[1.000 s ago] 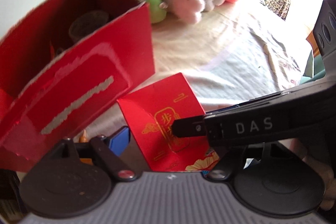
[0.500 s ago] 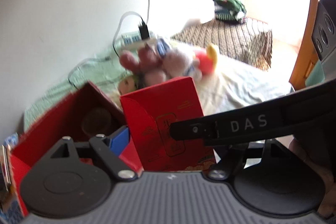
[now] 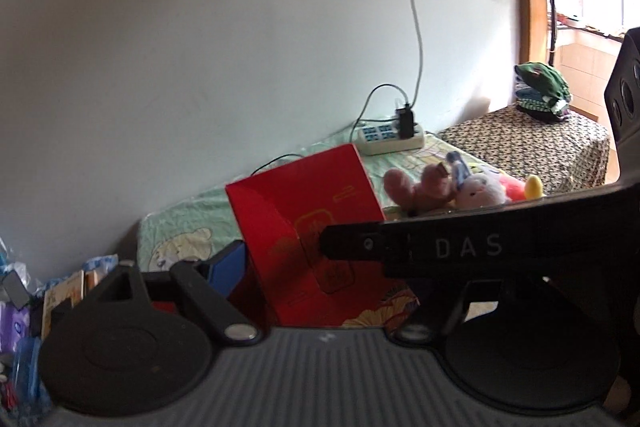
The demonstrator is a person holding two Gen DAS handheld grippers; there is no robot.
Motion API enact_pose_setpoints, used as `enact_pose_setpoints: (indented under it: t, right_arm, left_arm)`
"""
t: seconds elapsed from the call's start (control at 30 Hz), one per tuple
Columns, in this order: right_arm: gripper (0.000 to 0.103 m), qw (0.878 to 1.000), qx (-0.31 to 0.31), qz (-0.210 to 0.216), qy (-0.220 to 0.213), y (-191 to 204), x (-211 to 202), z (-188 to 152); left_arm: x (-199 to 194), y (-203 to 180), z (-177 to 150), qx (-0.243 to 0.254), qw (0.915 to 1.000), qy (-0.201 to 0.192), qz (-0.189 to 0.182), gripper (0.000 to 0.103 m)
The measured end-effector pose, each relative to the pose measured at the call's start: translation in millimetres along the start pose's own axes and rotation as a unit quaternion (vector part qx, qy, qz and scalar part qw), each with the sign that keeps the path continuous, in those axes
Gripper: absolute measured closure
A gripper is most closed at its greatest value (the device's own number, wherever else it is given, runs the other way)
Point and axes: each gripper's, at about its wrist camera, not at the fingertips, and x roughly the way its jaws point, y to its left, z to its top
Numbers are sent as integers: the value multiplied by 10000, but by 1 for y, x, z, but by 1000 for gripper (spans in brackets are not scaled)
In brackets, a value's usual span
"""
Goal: Organize objects
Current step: 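Lift the red gift packet and carry it over the red box, then lower the gift packet into the box and open the right gripper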
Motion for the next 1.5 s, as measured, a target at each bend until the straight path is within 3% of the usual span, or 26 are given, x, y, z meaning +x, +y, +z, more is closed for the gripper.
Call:
enact_pose_setpoints:
  t: [0.2, 0.43, 0.8, 1.1, 1.37, 1.5]
  right_arm:
    - [58, 9975, -189, 160, 660, 5, 66, 0]
    - [57, 9870, 16, 85, 1608, -4, 124, -18]
    - [57, 9647, 484, -302, 2572, -17, 154, -40]
    - [57, 9592, 714, -715, 2641, -22, 153, -42]
    - [57, 9602, 820, -713, 2571, -25, 150, -42]
    - [58, 9630, 775, -765, 2466, -26, 149, -43]
  left_arm:
    - [26, 44, -17, -556, 9969, 456, 310, 24]
    - [81, 75, -44, -1069, 9853, 1296, 319, 24]
    - [141, 88, -74, -1337, 9610, 2420, 57, 25]
    - [155, 91, -76, -1347, 9542, 2666, -148, 24]
    - [160, 92, -83, -1475, 9513, 2703, -169, 15]
    - [160, 88, -85, -1378, 9539, 2666, -76, 15]
